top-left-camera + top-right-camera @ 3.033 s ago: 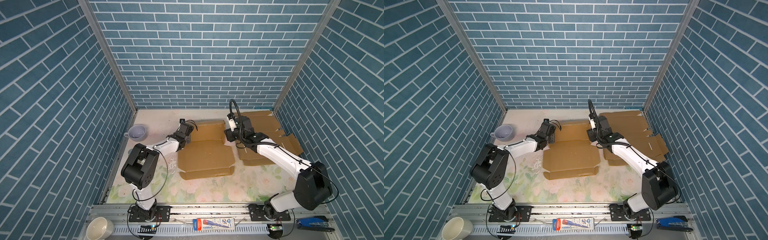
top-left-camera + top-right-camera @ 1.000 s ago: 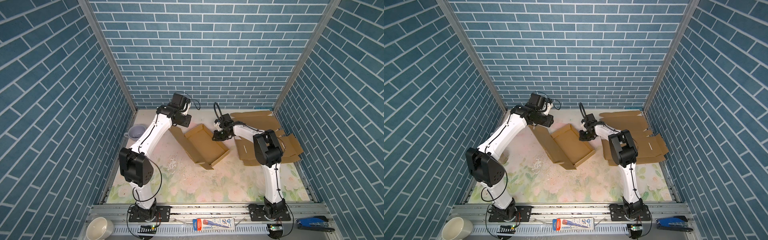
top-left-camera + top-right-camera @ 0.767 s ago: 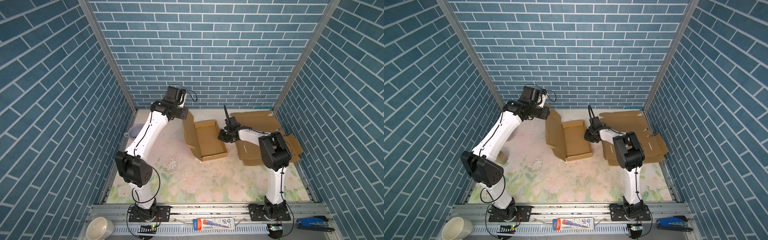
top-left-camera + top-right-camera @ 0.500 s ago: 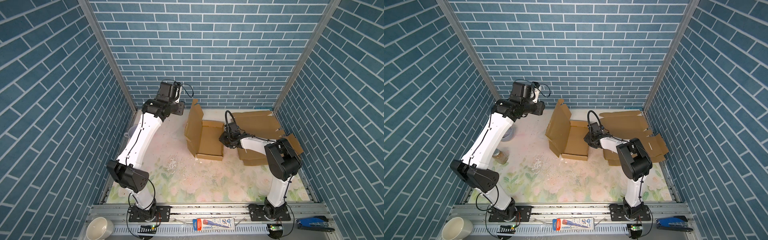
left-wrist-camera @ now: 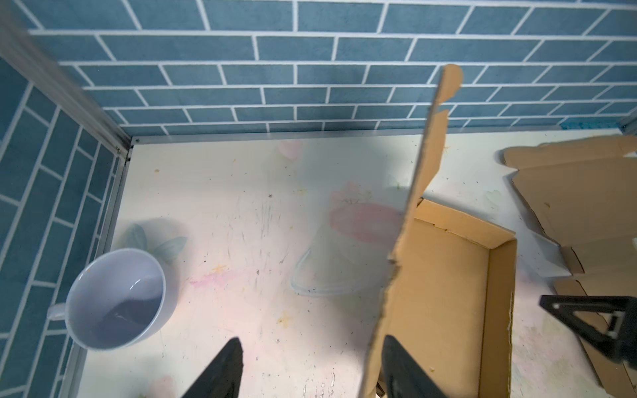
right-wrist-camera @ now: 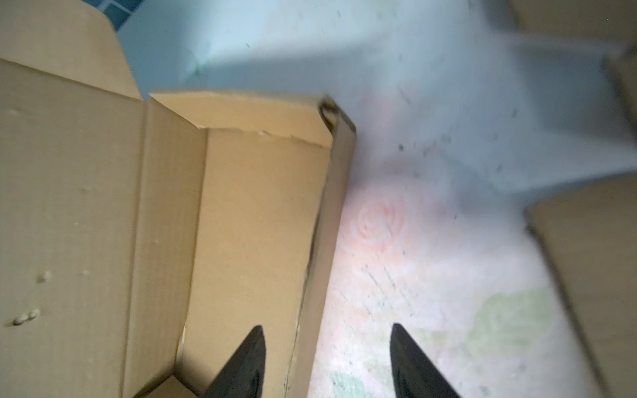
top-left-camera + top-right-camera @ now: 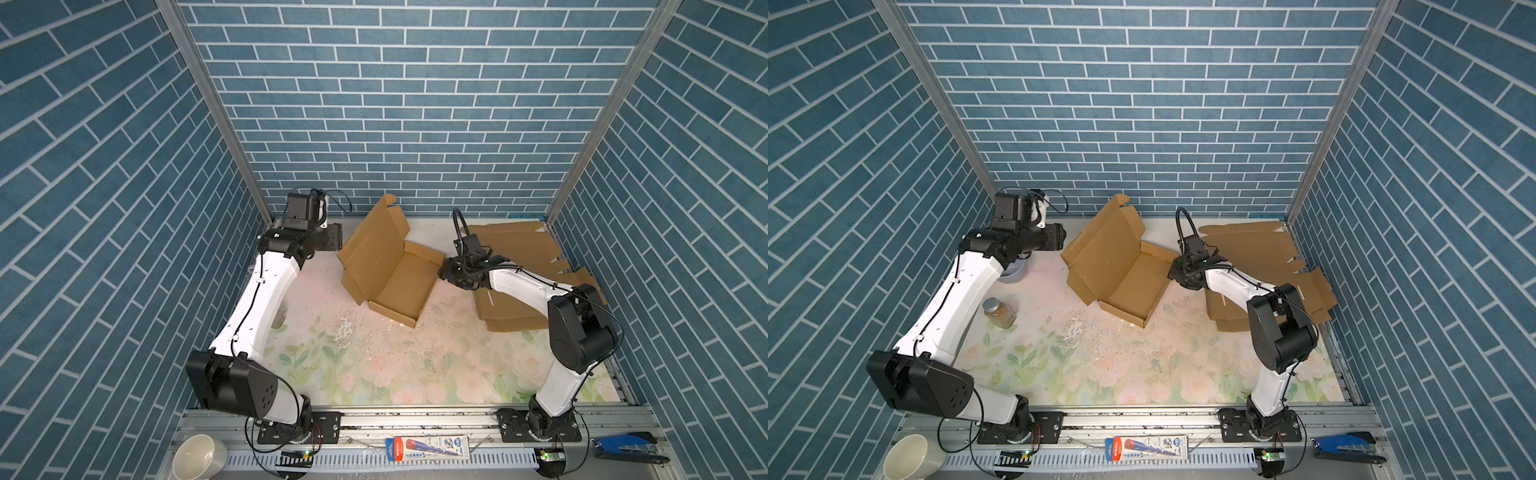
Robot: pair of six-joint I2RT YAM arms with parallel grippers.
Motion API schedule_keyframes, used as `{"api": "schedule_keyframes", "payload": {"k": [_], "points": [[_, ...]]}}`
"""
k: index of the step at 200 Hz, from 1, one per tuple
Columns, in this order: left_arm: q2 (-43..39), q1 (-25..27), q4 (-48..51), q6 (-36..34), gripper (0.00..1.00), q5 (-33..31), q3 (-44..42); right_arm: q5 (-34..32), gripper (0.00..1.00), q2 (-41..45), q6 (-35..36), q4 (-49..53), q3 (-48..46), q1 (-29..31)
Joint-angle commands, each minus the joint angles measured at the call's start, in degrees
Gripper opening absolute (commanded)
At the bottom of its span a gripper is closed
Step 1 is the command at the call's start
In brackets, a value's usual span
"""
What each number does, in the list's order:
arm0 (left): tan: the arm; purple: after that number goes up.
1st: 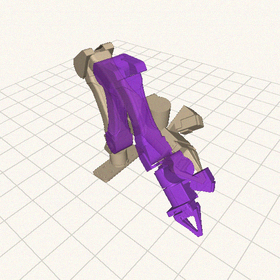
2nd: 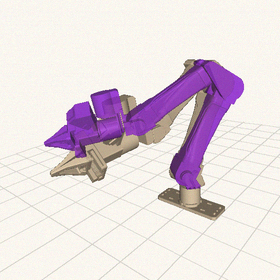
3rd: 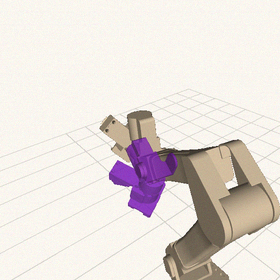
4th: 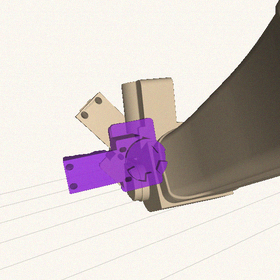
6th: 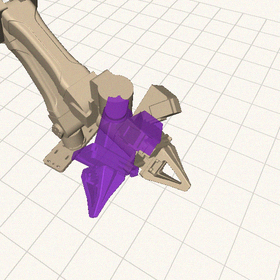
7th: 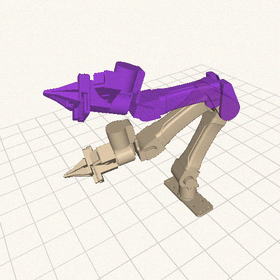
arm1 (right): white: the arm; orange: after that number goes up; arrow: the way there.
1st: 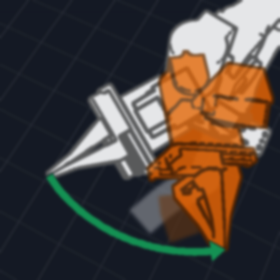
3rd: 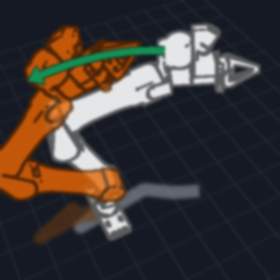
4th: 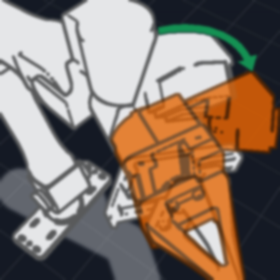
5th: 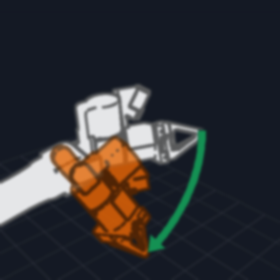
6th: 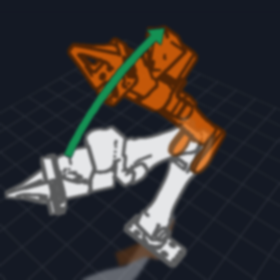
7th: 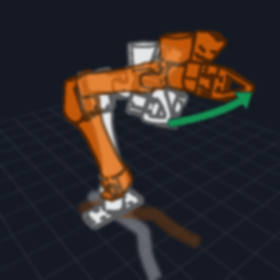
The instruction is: Fold the paper box
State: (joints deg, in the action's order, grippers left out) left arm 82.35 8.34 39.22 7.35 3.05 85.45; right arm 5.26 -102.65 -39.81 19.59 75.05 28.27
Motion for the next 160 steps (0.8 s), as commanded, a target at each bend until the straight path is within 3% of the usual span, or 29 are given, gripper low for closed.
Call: {"api": "schedule_keyframes", "payload": {"k": [1,39,105,130,160], "points": [[-3.4,-2.1,-5.1,3.1,0.65,2.1,-5.1,2.7,0.61,-3.7,23.7,9.1,12.5,-0.7],[-7.1,-6.7,-7.3,5.6,0.65,5.2,-11.8,5.3,0.68,-14.2,40.6,12.9,27.0,-0.7],[-9.7,-9.8,-13.5,8.4,0.65,8.7,-20.7,6.3,0.67,-33.9,48.9,17.0,47.6,-0.1],[-10.7,-10.1,-14.8,9.0,0.64,8.8,-22.9,3.5,0.61,-37.7,48.7,16.6,49.8,0.7],[-11.6,-10.2,-15.3,9.6,0.64,8.5,-25.1,-5.5,0.40,-37.9,46.5,14.8,48.1,2.2]]}}
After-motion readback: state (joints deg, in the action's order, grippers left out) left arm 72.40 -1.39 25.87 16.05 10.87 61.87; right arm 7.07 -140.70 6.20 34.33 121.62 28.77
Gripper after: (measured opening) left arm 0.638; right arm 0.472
